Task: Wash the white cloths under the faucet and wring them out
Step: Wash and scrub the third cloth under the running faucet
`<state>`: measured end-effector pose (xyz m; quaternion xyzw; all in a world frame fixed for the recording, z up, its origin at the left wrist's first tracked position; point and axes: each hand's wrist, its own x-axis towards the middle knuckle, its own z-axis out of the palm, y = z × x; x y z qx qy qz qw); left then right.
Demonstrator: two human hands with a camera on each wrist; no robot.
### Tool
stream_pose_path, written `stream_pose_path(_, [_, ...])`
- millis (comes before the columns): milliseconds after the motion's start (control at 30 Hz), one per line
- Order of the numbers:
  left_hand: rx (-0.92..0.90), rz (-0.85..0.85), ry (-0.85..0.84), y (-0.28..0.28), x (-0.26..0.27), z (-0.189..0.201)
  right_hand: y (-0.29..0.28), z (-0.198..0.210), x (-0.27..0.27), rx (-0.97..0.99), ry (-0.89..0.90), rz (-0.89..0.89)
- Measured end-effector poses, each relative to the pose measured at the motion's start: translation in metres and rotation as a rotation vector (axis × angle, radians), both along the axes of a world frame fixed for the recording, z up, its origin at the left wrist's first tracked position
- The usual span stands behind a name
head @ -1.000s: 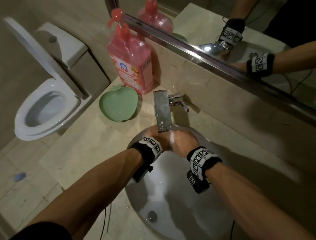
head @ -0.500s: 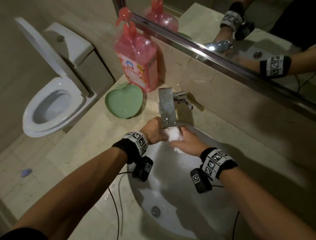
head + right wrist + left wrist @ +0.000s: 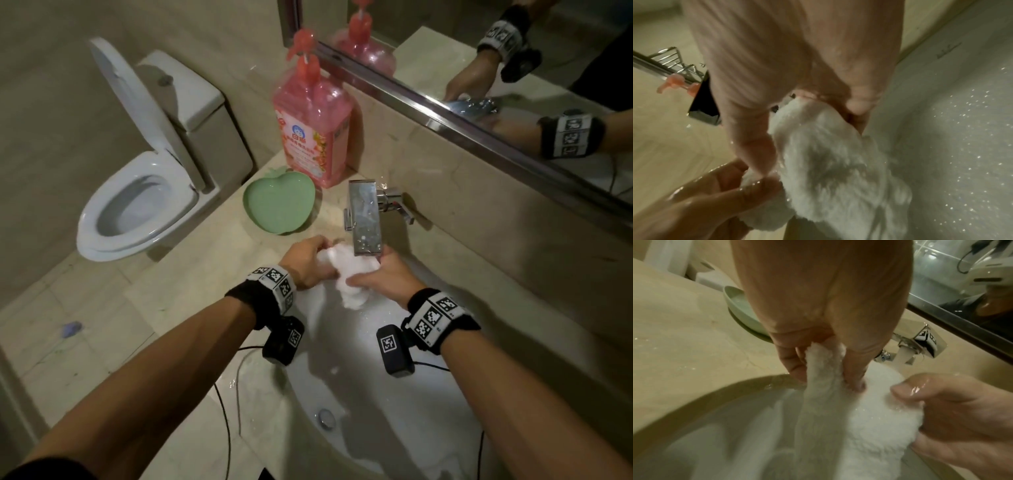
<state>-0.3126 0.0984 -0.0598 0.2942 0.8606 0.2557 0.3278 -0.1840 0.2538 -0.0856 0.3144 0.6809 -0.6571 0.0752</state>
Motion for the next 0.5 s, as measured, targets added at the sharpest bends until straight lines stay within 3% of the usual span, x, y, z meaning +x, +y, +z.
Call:
stream_pose_path(167, [0.068,-0.207,-0.051,0.007,0.006,0.001,0.011,0.005,0.018,-0.128,0.018,0.118])
stream_pose_path(267, [-0.026,-0.137,-0.038,0.017,0.010,-0.004,0.016,0.008,0.028,-0.034,-0.046,0.072])
stream_pose_path(333, [-0.039,-0.093,-0.132,0.020,0.009,-0.007,0.021,0.010,0.034,0.087,-0.078,0.033])
stream_pose_path(500, [0.120,-0.068,-0.284,0.032,0.014,-0.023,0.036,0.014,0.050,0.229,-0.155,-0.020])
